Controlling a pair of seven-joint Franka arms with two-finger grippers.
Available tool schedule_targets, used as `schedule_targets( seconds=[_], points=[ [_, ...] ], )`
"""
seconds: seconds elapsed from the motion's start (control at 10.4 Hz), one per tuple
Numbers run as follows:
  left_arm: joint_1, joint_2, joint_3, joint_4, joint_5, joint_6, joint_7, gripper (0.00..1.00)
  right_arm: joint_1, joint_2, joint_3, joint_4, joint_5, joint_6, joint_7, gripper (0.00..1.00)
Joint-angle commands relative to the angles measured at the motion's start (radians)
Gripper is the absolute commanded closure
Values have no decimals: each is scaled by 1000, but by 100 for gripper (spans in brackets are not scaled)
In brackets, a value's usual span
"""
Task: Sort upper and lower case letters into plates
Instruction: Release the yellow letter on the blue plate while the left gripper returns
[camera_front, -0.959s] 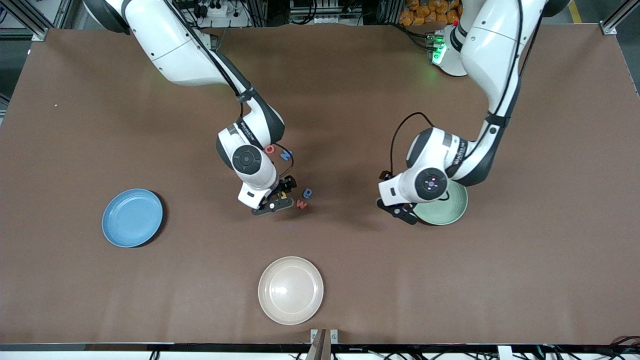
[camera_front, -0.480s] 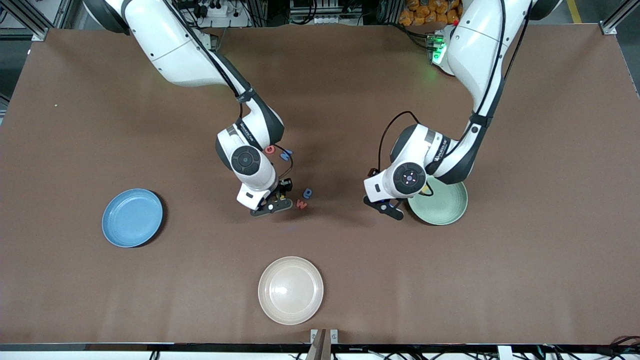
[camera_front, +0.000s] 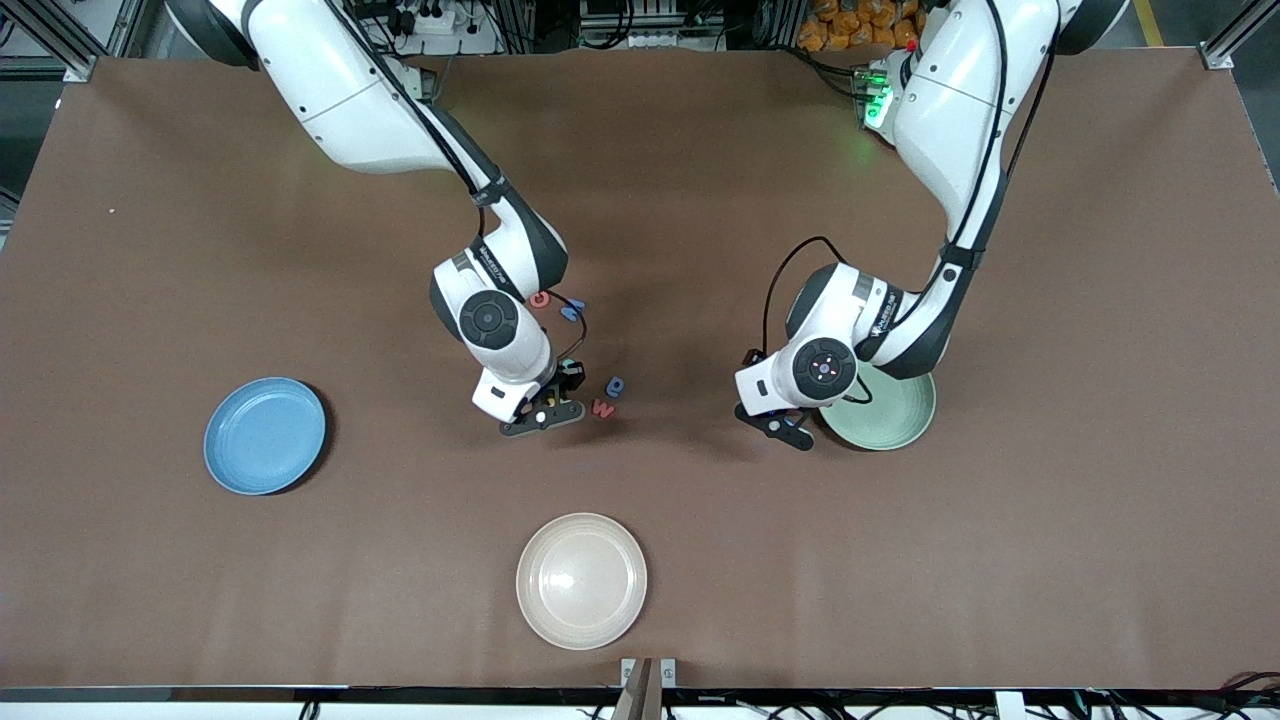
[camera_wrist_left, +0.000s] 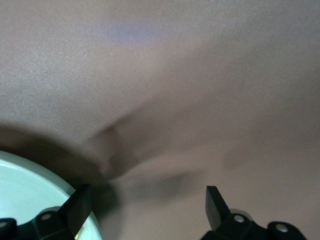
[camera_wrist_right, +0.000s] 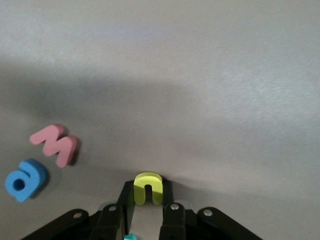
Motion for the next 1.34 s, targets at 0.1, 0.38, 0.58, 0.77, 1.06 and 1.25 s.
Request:
schedule_targets(
  seconds=[0.1, 0.38, 0.58, 0.77, 1.06, 1.25],
  points=[
    [-4, -11, -6, -14, 24, -24, 7, 0, -71, -95, -95, -6, -16, -136, -5, 100],
    [0, 1, -5, -5, 15, -11, 9, 0, -202, -113, -192, -8, -16, -220, -174, 100],
    [8, 15, -1, 10, 8, 20, -11, 0, -301, -113, -213, -2, -28, -220, -314, 100],
    [-39, 30, -8, 34, 4, 53, -102, 0, -359, -107, -256, 0, -123, -209, -390, 96],
    [-209, 101, -12, 160, -38, 63, -491, 0, -395, -106, -255, 0, -120, -218, -379, 0],
    [-312, 95, -14, 159, -40, 63, -818, 0, -408, -113, -255, 6, -111, -220, -376, 0]
  ],
)
